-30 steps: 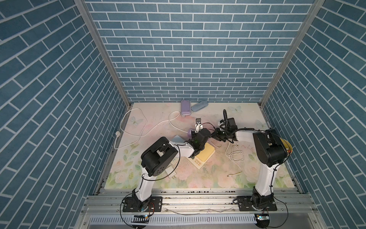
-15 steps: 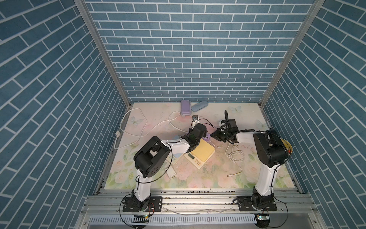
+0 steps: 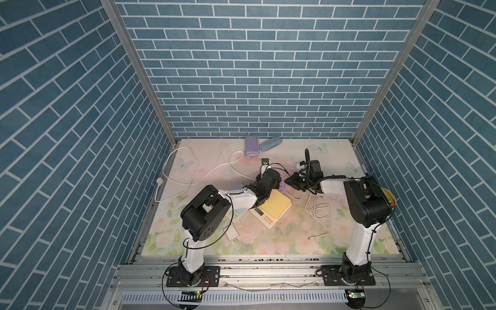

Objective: Charge the electronic scale
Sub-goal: Insert the charging cable into the plug, then move the socket to the center of the board.

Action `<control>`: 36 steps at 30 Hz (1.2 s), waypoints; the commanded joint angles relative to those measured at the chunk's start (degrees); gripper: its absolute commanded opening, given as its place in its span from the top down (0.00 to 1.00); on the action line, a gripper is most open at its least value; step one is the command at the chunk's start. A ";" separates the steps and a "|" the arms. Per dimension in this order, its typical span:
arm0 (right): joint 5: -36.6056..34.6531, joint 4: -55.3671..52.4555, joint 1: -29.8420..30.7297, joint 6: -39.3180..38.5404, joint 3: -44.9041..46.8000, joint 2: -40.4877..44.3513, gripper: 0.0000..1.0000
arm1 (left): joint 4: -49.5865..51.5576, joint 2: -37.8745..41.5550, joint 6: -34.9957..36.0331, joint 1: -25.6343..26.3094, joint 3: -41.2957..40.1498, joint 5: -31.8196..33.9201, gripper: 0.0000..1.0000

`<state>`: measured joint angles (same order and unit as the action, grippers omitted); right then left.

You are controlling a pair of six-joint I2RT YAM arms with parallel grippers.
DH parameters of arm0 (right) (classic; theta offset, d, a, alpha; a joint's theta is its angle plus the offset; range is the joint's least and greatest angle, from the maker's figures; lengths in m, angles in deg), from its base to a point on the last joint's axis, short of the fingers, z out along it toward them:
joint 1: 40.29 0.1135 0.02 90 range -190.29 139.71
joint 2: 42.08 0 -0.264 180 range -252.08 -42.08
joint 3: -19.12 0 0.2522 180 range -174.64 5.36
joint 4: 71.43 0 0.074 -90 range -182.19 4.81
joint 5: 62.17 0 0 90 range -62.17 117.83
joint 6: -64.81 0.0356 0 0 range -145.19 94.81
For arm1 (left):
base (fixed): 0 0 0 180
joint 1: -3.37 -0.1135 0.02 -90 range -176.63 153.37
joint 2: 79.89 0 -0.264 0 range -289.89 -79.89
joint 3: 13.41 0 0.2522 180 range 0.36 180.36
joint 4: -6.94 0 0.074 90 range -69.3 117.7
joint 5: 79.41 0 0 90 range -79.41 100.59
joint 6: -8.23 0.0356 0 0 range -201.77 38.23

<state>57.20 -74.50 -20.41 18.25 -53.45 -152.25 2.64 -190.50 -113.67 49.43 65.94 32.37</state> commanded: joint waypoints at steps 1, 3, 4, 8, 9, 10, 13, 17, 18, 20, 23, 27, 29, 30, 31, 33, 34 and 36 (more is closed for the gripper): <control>-2.19 -4.01 0.24 -1.93 -0.83 4.85 0.80 | 6.98 2.50 2.63 -0.01 -1.42 -0.17 0.36; -3.80 -6.86 0.19 -3.57 -1.52 7.01 0.81 | 7.22 4.57 4.46 -0.01 -1.64 -0.21 0.31; -4.68 -8.31 0.24 -4.56 -1.83 8.18 0.80 | 7.17 5.80 5.35 -0.01 -1.89 -0.16 0.30; -8.02 -14.73 0.27 -8.14 -2.94 12.46 0.79 | 5.92 10.82 8.46 -0.35 -3.96 -0.91 0.25; -8.90 -16.37 0.22 -9.02 -3.07 13.49 0.78 | 5.52 12.28 9.15 -0.65 -4.71 -1.68 0.24; -9.94 -18.03 0.21 -9.90 -3.15 14.73 0.78 | 5.16 13.76 9.77 -1.03 -5.46 -3.15 0.24; -13.04 -22.56 0.23 -12.45 -2.18 18.18 0.76 | 5.10 18.08 10.38 -2.93 -8.02 -6.43 0.24; -18.23 -28.18 0.18 -14.60 0.50 21.36 0.72 | 6.06 21.72 8.96 -7.98 -11.46 -15.39 0.27; -19.57 -29.68 0.08 -14.74 1.16 21.68 0.71 | 6.48 22.09 8.81 -9.21 -12.17 -18.00 0.28; -21.11 -31.49 -0.16 -14.87 1.97 21.37 0.70 | 7.40 21.79 9.21 -10.53 -13.13 -20.78 0.31; -22.45 -32.72 -0.58 -15.29 1.79 18.74 0.69 | 6.79 19.39 9.96 -11.08 -14.33 -24.27 0.37; -25.60 -33.63 -0.86 -16.57 -0.79 14.07 0.70 | 5.22 14.20 9.83 -11.08 -13.45 -27.96 0.43; -27.48 -34.34 -1.07 -17.28 -2.52 12.39 0.71 | 4.73 11.85 10.01 -11.06 -12.46 -28.95 0.44; -28.09 -35.11 -1.22 -17.78 -3.69 11.28 0.71 | 4.64 10.64 10.20 -11.08 -11.75 -29.31 0.45; -28.62 -36.04 -1.40 -18.26 -5.02 10.23 0.71 | 4.62 9.45 10.49 -11.08 -10.88 -29.56 0.45; -29.43 -37.50 -1.85 -19.03 -7.40 8.10 0.71 | 4.91 7.08 11.11 -11.06 -9.27 -29.63 0.45; -30.15 -38.17 -2.08 -19.38 -8.62 7.16 0.71 | 5.01 5.97 11.58 -11.03 -8.33 -29.60 0.45; -31.17 -39.35 -2.51 -20.08 -10.84 5.41 0.71 | 5.40 3.84 12.38 -11.16 -6.58 -29.68 0.46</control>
<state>29.72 -110.21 -22.29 0.57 -61.25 -145.08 8.21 -184.95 -103.25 38.33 56.30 3.91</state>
